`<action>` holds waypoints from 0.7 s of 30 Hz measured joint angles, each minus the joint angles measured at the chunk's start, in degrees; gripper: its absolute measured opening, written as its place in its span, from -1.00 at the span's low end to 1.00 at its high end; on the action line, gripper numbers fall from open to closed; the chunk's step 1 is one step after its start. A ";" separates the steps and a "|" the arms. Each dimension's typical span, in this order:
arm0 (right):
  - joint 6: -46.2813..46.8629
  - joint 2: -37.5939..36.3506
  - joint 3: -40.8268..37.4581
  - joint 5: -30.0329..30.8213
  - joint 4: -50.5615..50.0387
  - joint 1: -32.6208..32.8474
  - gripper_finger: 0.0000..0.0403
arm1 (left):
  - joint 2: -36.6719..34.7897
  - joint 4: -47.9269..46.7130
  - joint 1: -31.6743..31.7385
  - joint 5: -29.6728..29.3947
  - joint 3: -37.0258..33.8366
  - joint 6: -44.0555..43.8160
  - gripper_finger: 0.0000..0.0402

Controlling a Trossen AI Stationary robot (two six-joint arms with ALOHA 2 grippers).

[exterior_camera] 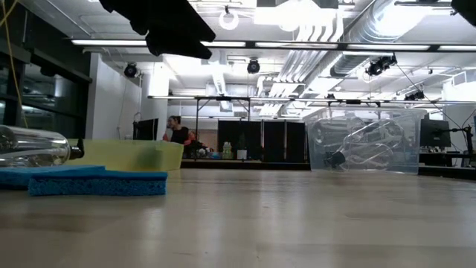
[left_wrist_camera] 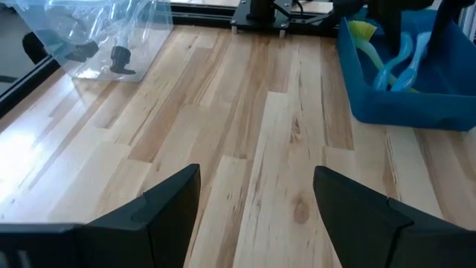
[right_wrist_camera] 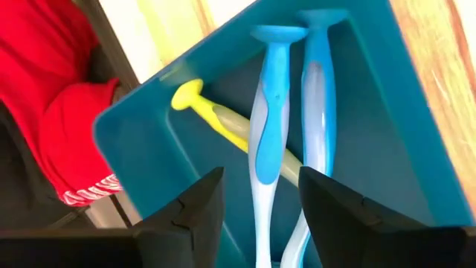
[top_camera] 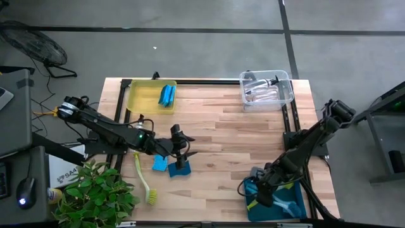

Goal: Pick & Place Kitchen Sink Supplies
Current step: Put the blue sponge into the yellow bin

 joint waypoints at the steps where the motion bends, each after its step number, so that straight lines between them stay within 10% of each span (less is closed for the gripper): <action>1: 0.00 -0.60 0.00 0.16 -0.24 0.00 -0.18 | -0.24 -0.69 0.00 0.06 0.00 -0.38 0.28; 21: -4.99 -10.04 0.02 10.47 -2.87 0.00 -0.18 | -0.24 -24.90 0.01 11.81 0.00 -19.98 0.28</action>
